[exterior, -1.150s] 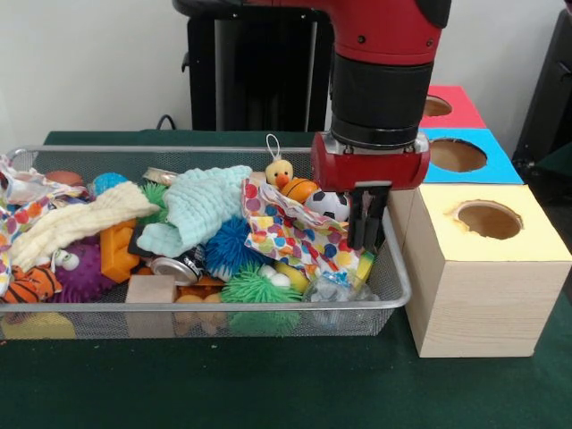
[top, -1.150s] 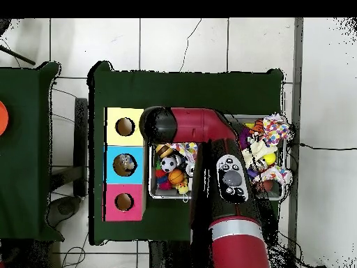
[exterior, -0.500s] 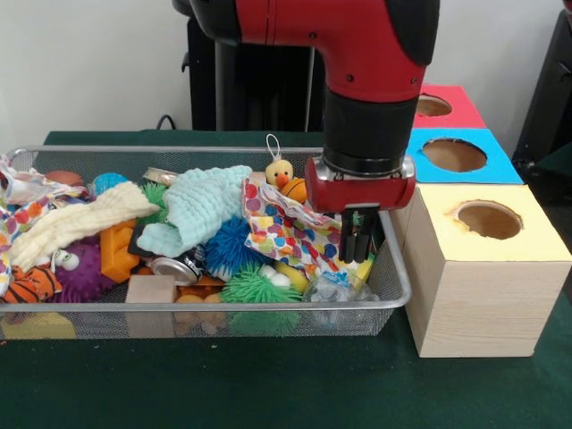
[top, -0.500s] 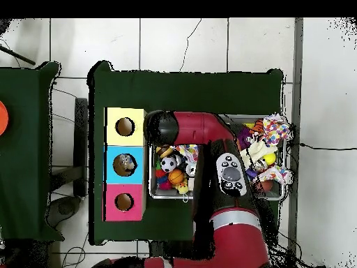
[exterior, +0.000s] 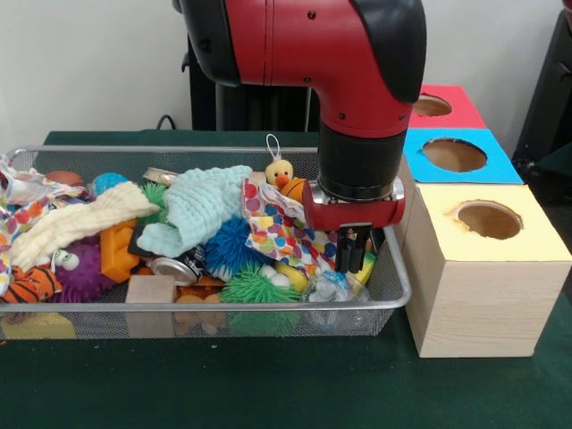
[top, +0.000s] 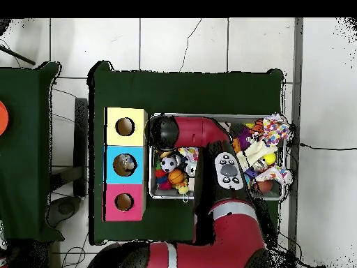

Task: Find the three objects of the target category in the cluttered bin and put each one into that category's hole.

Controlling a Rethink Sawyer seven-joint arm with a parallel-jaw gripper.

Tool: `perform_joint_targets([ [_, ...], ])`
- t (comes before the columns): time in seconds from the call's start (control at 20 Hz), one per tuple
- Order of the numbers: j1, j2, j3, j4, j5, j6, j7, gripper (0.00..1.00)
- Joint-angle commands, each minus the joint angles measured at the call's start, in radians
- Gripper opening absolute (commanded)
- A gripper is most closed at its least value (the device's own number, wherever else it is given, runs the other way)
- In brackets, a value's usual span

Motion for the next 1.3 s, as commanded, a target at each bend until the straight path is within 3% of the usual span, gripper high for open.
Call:
perform_joint_targets([
  [0.05, -0.025, 0.065, 0.036, 0.039, -0.052, -0.098, 0.065, 0.00],
  [1.3, -0.038, 0.092, 0.045, 0.040, -0.058, -0.148, 0.063, 0.00],
])
